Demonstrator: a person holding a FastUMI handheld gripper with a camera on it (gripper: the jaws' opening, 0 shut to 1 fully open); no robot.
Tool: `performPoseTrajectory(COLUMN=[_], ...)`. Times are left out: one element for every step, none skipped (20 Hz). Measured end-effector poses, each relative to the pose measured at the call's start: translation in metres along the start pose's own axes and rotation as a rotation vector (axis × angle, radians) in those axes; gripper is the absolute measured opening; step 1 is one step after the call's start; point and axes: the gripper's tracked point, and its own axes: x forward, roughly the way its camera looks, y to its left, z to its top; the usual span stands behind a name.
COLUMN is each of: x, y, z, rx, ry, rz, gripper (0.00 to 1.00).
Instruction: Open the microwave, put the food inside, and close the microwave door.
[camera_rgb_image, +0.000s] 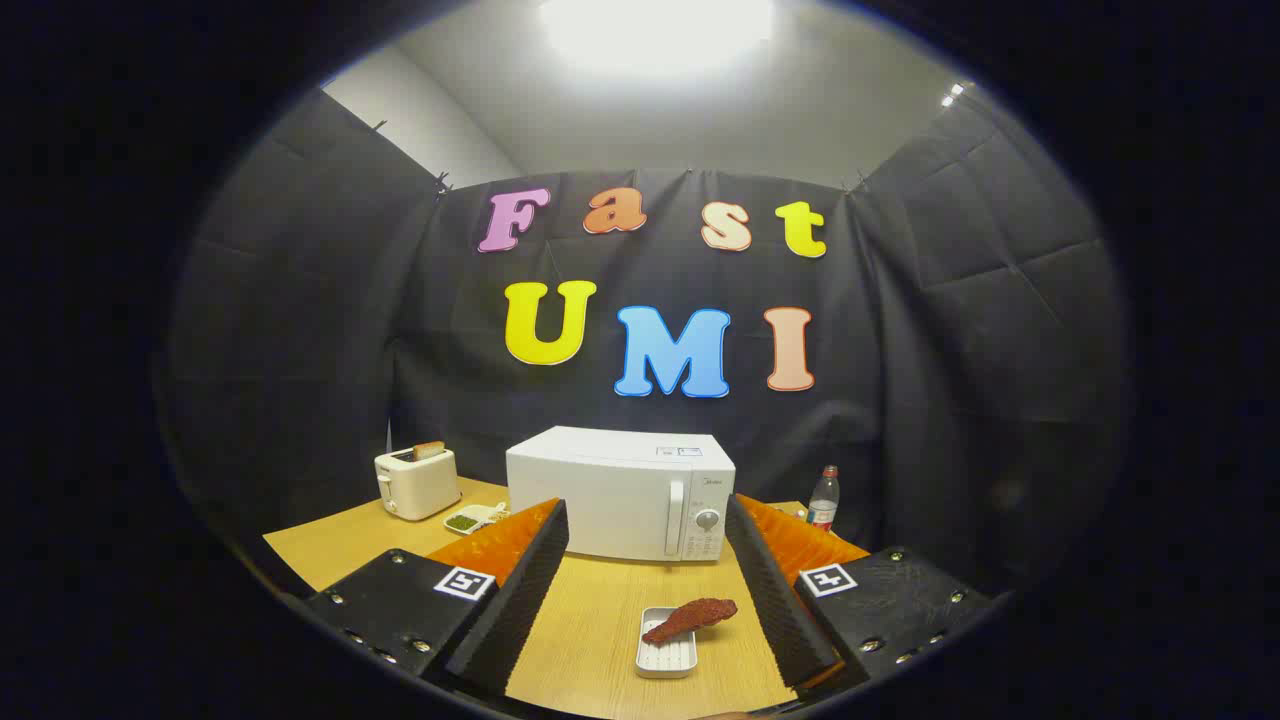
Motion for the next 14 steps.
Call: performPoseTrajectory(x=[0.0001, 0.0002, 0.0002, 0.0008, 0.0014, 0.0025, 0.0028, 0.0044, 0.0043, 0.0053, 0.0047, 0.0048, 0.0047, 0.0053], y=[0.0011, -0.0008, -0.0023, -0.0020, -0.0023, -0.0019, -0.0024, -0.0035, -0.0044, -0.0040, -0.0033, -0.0032, -0.0042, -0.0042], z=[-0.0001, 0.0012, 0.0034, 0.0023, 0.0012, -0.0008, -0.0018, -0.0019, -0.0015, -0.0017, -0.0015, -0.0023, -0.0022, -0.0028], rx=[0.005, 0.007, 0.007, 0.007, 0.009, 0.010, 0.009, 0.009, 0.014, 0.020, 0.024, 0.023, 0.021, 0.019], ry=[0.001, -0.002, -0.007, -0.008, -0.006, -0.001, 0.003, 0.003, 0.003, 0.002, 0.002, 0.003, 0.003, 0.004], rz=[0.005, 0.004, 0.002, 0.002, 0.001, 0.002, 0.001, 0.001, -0.002, -0.001, 0.002, 0.003, 0.002, 0.001], gripper=[0.95, 0.95, 0.95, 0.95, 0.95, 0.95, 0.95, 0.95, 0.95, 0.95, 0.95, 0.95, 0.95, 0.95])
